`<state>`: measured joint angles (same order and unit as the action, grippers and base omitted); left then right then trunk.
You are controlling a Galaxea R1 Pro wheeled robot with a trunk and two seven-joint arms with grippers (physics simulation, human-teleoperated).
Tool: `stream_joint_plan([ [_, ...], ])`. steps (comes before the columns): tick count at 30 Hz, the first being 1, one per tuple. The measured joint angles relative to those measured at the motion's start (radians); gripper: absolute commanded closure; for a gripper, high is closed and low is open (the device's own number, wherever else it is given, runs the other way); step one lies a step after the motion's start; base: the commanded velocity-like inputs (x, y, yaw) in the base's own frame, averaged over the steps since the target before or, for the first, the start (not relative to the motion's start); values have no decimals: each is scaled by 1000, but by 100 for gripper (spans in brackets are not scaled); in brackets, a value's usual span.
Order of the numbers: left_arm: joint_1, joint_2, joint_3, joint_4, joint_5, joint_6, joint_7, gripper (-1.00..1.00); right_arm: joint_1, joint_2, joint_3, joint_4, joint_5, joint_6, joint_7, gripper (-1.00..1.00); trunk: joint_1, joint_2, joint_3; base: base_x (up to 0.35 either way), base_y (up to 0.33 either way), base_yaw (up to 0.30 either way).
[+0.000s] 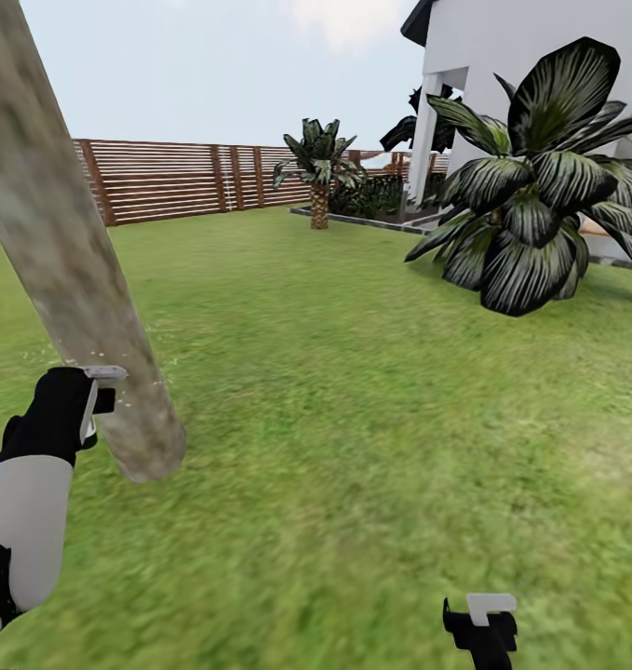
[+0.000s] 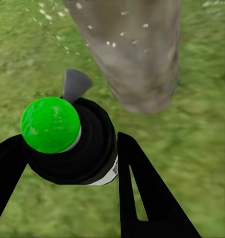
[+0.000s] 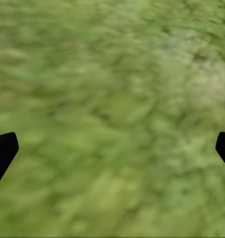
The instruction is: In the garden, pick up the pesticide atomizer on the floor and spray pesticide onto both trees until each tree trunk is fully covered.
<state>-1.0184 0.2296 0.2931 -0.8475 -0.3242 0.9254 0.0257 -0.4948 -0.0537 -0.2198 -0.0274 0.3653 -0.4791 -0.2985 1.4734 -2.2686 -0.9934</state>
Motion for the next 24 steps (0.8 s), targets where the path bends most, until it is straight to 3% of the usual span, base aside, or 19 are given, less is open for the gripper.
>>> stream_joint_plan([
  [10,4,2,-1,-1,0,3,0,100,0,0,0,0,0,0,0,-100,0,0,0,133,-267,256],
  [24,94,14,12,2,-3,-14,5,100,0,1,0,0,0,0,1,-100,0,0,0,129,-260,13],
])
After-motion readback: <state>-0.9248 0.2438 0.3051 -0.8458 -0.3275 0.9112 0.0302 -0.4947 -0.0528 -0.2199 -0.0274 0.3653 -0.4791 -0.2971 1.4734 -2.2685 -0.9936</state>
